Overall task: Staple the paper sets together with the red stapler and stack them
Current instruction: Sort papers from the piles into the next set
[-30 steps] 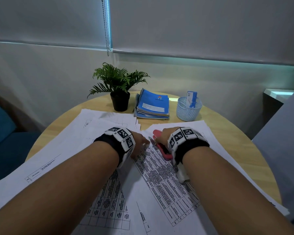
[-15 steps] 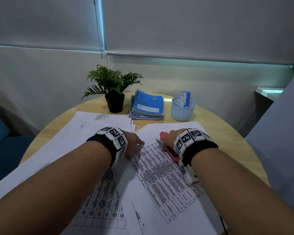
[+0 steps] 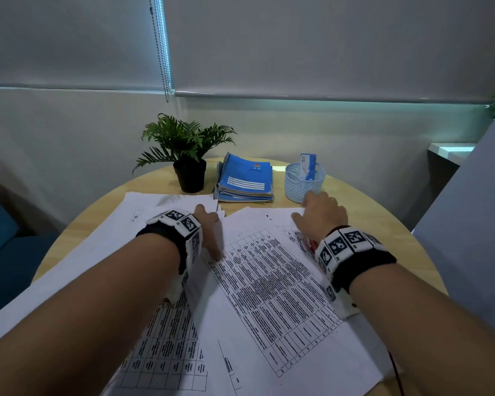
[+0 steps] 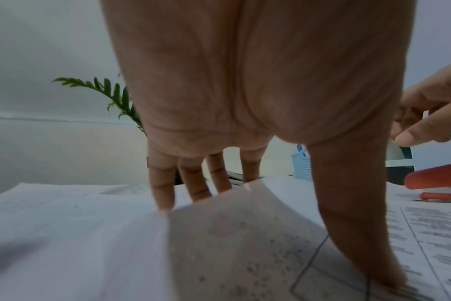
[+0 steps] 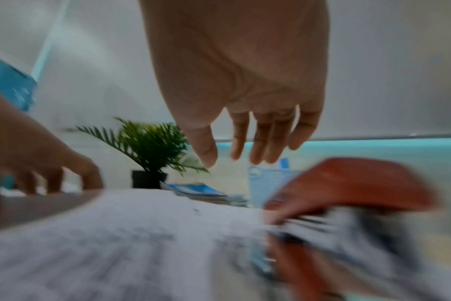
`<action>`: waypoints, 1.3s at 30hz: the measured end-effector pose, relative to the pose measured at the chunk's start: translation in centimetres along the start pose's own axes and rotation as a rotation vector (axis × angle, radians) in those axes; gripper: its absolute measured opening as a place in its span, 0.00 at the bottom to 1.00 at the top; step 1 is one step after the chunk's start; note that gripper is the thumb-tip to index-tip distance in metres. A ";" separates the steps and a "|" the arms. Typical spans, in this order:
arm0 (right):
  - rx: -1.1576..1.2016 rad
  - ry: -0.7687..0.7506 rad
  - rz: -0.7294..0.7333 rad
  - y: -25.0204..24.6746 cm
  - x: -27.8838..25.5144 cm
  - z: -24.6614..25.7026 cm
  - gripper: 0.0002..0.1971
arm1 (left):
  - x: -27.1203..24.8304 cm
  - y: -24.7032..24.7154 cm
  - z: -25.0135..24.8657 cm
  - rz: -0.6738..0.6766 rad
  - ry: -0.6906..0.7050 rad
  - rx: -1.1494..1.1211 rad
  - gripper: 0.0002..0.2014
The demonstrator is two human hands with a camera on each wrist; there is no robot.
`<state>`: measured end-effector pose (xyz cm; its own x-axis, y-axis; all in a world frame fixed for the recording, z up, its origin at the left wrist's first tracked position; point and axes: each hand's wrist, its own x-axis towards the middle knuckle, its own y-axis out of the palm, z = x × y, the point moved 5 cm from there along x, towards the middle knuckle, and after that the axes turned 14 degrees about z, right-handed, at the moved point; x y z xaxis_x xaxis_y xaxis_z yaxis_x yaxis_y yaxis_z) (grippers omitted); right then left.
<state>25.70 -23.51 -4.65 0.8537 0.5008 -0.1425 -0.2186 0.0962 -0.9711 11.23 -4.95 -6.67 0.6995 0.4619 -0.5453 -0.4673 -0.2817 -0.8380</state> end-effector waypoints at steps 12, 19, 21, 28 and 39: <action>0.614 -0.104 0.296 3.2 0.4 5.8 0.14 | -1.7 -1.8 -0.4 -0.252 0.370 -0.389 0.19; 0.798 -0.032 0.299 3.0 -1.0 6.4 0.13 | -2.9 -1.6 -0.4 -0.310 0.439 -0.411 0.19; 0.828 -0.016 0.276 2.9 -1.4 6.7 0.16 | -3.1 -1.4 -0.4 -0.313 0.445 -0.414 0.19; 0.845 -0.118 0.265 2.6 -3.0 7.6 0.09 | -4.2 -1.3 -0.3 -0.305 0.504 -0.526 0.17; 0.641 -0.474 0.057 1.7 -4.6 8.4 0.03 | -4.6 -3.2 -0.1 -0.454 0.366 -0.644 0.18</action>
<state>17.43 -18.45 -4.04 0.5726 0.8184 0.0480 -0.6076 0.4630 -0.6453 9.54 -6.28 -1.47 0.9257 0.3766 -0.0346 0.2188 -0.6079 -0.7633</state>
